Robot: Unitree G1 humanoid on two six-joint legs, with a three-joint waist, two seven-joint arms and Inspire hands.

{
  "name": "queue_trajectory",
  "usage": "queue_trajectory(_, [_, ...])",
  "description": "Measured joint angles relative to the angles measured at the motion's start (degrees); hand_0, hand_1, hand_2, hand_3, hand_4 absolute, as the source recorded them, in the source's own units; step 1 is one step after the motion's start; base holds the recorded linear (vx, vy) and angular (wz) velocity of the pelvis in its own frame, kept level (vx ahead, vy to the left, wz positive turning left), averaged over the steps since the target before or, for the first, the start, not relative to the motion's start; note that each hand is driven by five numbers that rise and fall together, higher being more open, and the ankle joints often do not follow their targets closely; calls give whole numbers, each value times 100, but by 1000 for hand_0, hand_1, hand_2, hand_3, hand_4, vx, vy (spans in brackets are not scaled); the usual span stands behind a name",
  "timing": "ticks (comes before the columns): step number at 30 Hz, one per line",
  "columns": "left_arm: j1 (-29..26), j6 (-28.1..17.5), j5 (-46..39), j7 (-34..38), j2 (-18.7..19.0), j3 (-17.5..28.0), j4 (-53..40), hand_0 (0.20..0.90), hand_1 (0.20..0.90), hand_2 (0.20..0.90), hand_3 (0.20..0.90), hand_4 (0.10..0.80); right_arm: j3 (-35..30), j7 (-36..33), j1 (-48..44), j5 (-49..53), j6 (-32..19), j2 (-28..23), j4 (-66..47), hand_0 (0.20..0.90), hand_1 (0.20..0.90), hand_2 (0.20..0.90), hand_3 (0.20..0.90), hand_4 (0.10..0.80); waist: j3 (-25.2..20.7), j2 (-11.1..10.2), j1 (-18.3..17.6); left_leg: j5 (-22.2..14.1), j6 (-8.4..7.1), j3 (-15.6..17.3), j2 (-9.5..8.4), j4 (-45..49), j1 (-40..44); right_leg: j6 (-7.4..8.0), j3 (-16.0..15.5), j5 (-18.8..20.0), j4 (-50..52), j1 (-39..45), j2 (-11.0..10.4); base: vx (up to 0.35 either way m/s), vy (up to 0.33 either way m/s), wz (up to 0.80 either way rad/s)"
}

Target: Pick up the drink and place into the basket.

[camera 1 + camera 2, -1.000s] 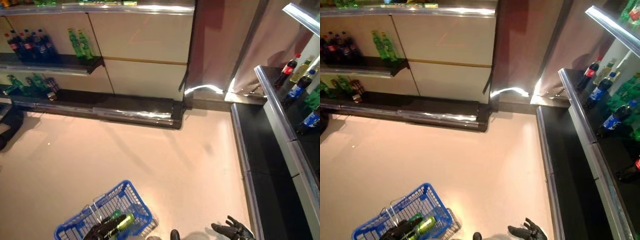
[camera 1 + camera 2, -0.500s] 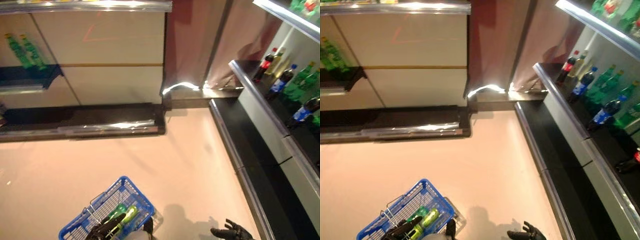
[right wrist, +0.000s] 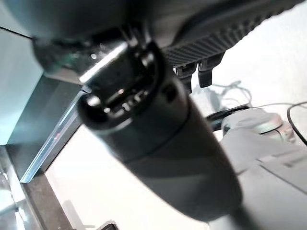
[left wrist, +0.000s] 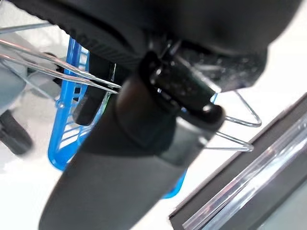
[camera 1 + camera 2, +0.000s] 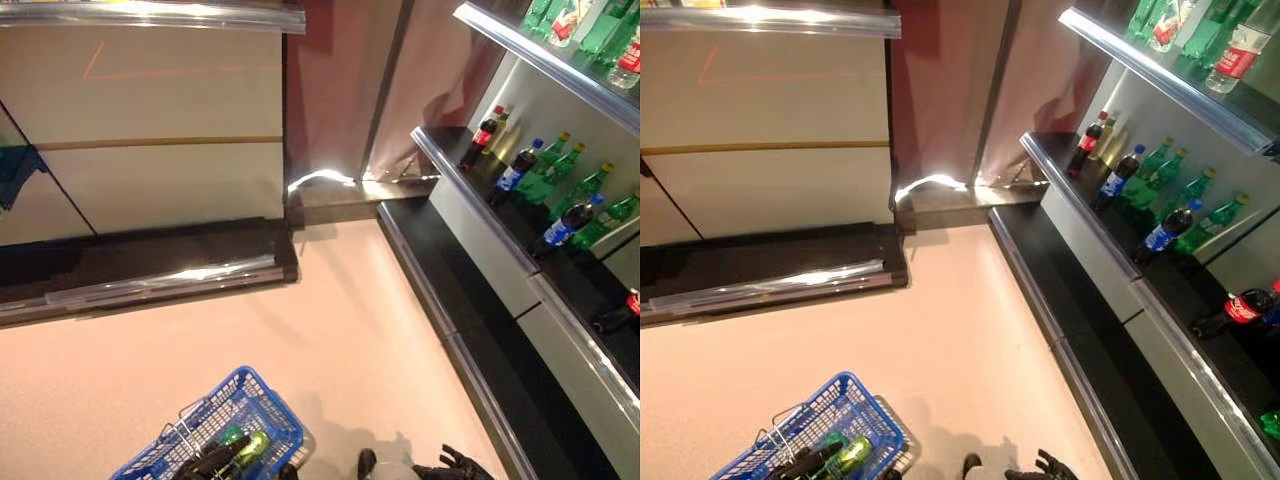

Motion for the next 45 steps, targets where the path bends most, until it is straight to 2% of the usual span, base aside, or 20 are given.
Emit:
queue_trajectory(4, [261, -3, 95, -16, 25, -26, -2, 300, 300, 300, 200, 100, -23, -11, 154, -4, 9, 0, 110, 900, 900, 900, 900, 800, -123, -103, -213, -301, -222, -25, -31, -27, 428, -10, -290, 368, -79, -185, -67, 358, -71, -3])
queue_trajectory(6, [298, 2, 101, -14, 17, -249, 2, 300, 300, 300, 200, 100, -29, -46, 331, 10, 10, -22, 301, 900, 900, 900, 900, 800, -234, -11, -268, -467, -427, -254, 141, -25, 630, -359, -219, 791, 80, -63, 107, 299, -107, 39])
queue_trajectory(8, [210, 3, 121, -38, -7, -417, -5, 300, 300, 300, 200, 100, -28, -98, 416, 16, 12, -63, 336, 900, 900, 900, 900, 800, -340, 206, -249, -512, -625, -338, 413, 31, 655, -678, -224, 673, 0, 83, 415, 206, -99, 37])
queue_trajectory(10, [153, 4, 122, -34, -42, -421, -22, 300, 300, 300, 200, 100, -31, -131, 299, 33, 13, -102, 279, 900, 900, 900, 900, 800, -309, 313, -256, -548, -733, -335, 590, 163, 694, -835, -264, 727, -199, 270, 550, 203, -132, 11])
queue_trajectory(12, [143, -6, 124, -23, -18, -419, -9, 300, 300, 300, 200, 100, -61, -136, 170, 67, 10, -101, 184, 900, 900, 900, 900, 800, -311, 285, -271, -612, -836, -336, 622, 635, 606, -896, -224, 691, -345, 464, 584, 133, -160, -5])
queue_trajectory(13, [126, -31, 126, -20, -24, -406, -8, 300, 300, 300, 200, 100, -112, -141, 38, 93, 2, -100, -1, 900, 900, 900, 900, 800, -332, 244, -252, -745, -1086, -379, 633, 1342, 344, -922, -224, 521, -335, 503, 636, 136, -154, -15])
queue_trajectory(16, [88, -130, 116, -7, 76, -179, -16, 300, 300, 300, 200, 100, -94, -150, -229, 195, -45, -118, -44, 900, 900, 900, 900, 800, -297, 162, -145, -678, -1291, -644, 606, 3590, -589, -1125, 117, 453, -330, 647, 654, 112, -14, -45])
queue_trajectory(17, [95, -146, 86, -11, 58, -143, -23, 300, 300, 300, 200, 100, -75, -157, -295, 229, -68, -171, -37, 900, 900, 900, 900, 800, -308, 144, -30, -619, -1321, -840, 592, 4124, -889, -1186, 306, 453, -331, 669, 667, 161, 129, -76])
queue_trajectory(18, [102, -150, 61, -28, -21, -139, -80, 300, 300, 300, 200, 100, -63, -157, -353, 237, -109, -236, -29, 900, 900, 900, 900, 800, -312, 175, 9, -693, -1189, -905, 565, 4148, -1080, -1208, 427, 443, -332, 660, 685, 188, 184, -80])
queue_trajectory(20, [80, -191, 41, -25, -147, -160, -211, 300, 300, 300, 200, 100, -62, -151, -451, 231, -95, -315, 26, 900, 900, 900, 900, 800, -288, 199, 119, -782, -1021, -942, 491, 3364, -1033, -1211, 684, 450, -300, 594, 703, 148, 198, -70])
queue_trajectory(21, [84, -205, -12, -26, -201, -193, -321, 300, 300, 300, 200, 100, -52, -147, -506, 223, -89, -338, 77, 900, 900, 900, 900, 800, -285, 190, 125, -785, -985, -1056, 376, 2353, -877, -1171, 892, 500, -285, 587, 724, 152, 239, -82])
queue_trajectory(23, [86, -200, -85, -35, -267, -193, -388, 300, 300, 300, 200, 100, 48, -121, -631, 212, -76, -400, 81, 900, 900, 900, 900, 800, -238, 161, 218, -637, -808, -1954, 10, 702, -502, -1117, 1476, 554, -328, 489, 783, 119, 267, -128])
queue_trajectory(25, [67, -187, -143, -25, -371, -113, -374, 300, 300, 300, 200, 100, 24, -122, -640, 214, -26, -497, 92, 900, 900, 900, 900, 800, -152, 330, 222, -375, -590, -2268, -10, 226, -285, -1094, 1653, 572, -330, 511, 973, 28, 267, -128])
queue_trajectory(26, [84, -184, -143, -26, -356, -92, -364, 300, 300, 300, 200, 100, 6, -123, -594, 217, -12, -488, 92, 900, 900, 900, 900, 800, -138, 308, 243, -222, -584, -2264, -6, 217, -210, -1088, 1647, 570, -341, 488, 995, -15, 218, -113])
queue_trajectory(31, [145, -168, -135, -25, -96, -250, -16, 300, 300, 300, 200, 100, -79, -135, -236, 230, 2, -376, 100, 900, 900, 900, 900, 800, -166, 160, -21, 142, -296, -1523, -87, 25, -32, -879, 1282, 492, -313, 290, 765, -75, 297, -101])
queue_trajectory(35, [3, -172, -132, -51, -131, -445, 10, 300, 300, 300, 200, 100, -160, -105, -30, 208, -44, -344, 249, 900, 900, 900, 900, 800, -97, 225, -275, 76, -110, -821, -155, 28, 16, -442, 1204, 493, -217, 87, 457, -109, 162, -87])
queue_trajectory(37, [-147, -184, -136, -53, -191, -408, 12, 300, 300, 300, 200, 100, -226, -51, 5, 83, -22, -321, 268, 900, 900, 900, 900, 800, -38, 320, -220, 41, -62, -320, -70, 28, 36, -123, 529, 432, -186, -20, 137, -159, 71, -124])
queue_trajectory(40, [-280, -182, -133, -136, -224, -235, 21, 300, 300, 300, 200, 100, -229, 1, -15, -54, -22, -312, 294, 900, 900, 900, 900, 800, -22, 334, -191, -5, -91, -204, 43, 27, 93, 172, 350, 266, 107, 113, -259, -213, -5, -98])
queue_trajectory(42, [-318, -185, -138, -162, -225, -201, 19, 300, 300, 300, 200, 100, -228, 8, -36, -56, -22, -281, 286, 900, 900, 900, 900, 800, -19, 361, -116, -43, -150, -21, 190, 26, 122, 281, 332, 170, 600, 202, -308, -177, -91, -66])
queue_trajectory(45, [-383, -199, -200, -160, -187, -170, -16, 300, 300, 300, 200, 100, -221, 18, -96, -70, -41, -267, 284, 900, 900, 900, 900, 800, -52, 314, 145, -82, -401, 288, 404, 27, 124, 163, 11, 58, 639, 575, -407, -109, -170, -73])
